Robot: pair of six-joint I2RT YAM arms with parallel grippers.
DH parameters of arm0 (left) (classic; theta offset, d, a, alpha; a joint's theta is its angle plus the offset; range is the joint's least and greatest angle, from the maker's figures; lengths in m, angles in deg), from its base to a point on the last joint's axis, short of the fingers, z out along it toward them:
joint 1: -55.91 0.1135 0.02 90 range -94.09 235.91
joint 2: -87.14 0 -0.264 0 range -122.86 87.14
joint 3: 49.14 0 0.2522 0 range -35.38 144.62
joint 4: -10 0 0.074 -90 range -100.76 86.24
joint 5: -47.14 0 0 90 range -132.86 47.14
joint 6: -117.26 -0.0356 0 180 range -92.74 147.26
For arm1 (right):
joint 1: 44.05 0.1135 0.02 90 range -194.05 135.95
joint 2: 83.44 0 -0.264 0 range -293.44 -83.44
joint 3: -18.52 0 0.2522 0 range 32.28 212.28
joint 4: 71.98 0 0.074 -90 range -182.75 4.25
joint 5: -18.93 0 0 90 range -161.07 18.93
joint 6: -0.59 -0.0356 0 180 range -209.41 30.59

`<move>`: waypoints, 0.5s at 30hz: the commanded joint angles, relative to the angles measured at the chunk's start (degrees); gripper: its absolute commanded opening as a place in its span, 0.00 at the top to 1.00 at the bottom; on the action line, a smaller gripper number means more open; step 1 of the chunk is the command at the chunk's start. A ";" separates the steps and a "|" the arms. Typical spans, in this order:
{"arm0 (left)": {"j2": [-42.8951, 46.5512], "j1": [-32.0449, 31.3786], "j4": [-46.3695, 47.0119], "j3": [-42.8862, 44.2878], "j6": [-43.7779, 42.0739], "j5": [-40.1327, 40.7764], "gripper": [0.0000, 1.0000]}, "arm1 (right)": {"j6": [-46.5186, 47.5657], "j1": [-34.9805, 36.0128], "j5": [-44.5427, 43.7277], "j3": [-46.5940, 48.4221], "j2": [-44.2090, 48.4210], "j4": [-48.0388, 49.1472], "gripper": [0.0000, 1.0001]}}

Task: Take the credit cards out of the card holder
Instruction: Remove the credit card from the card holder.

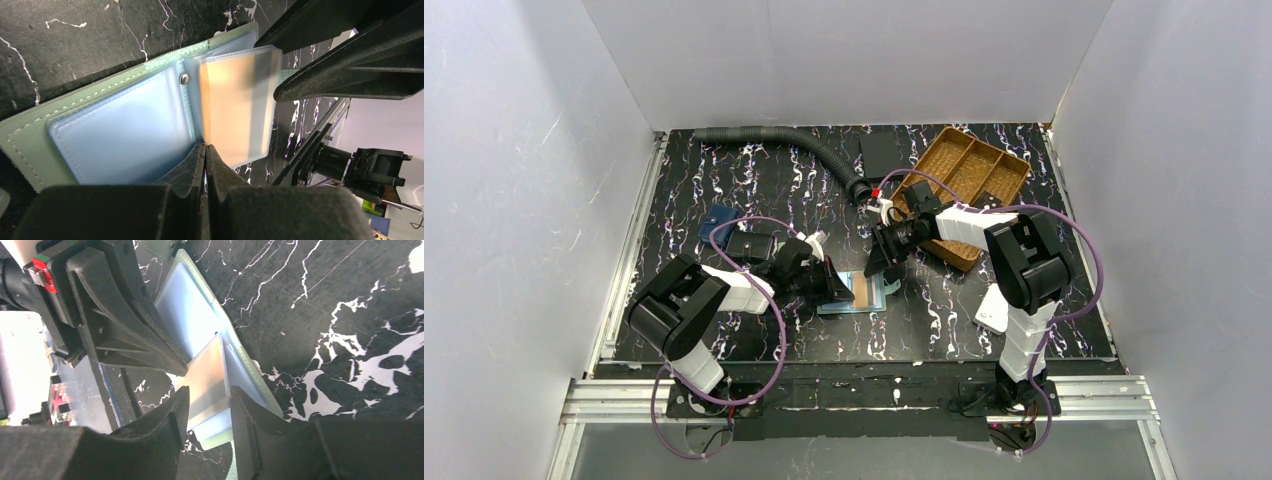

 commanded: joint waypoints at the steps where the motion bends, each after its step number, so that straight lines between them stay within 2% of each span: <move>1: -1.52 -0.31 -4.86 -1.63 -0.58 0.75 1.00 | -3.23 0.45 4.23 -0.30 -0.17 1.83 0.58; 9: -1.52 -0.21 -4.81 -1.11 -0.02 0.19 1.00 | -6.50 0.45 4.43 -1.67 -0.48 3.82 0.73; 13: -0.69 -0.01 -4.83 -0.93 0.48 -0.33 0.96 | -7.51 0.45 2.58 -1.78 -1.35 3.52 0.91; 15: 0.47 0.32 -4.84 -1.20 1.38 -0.29 0.88 | -7.48 0.40 0.85 -1.21 -1.70 2.61 0.97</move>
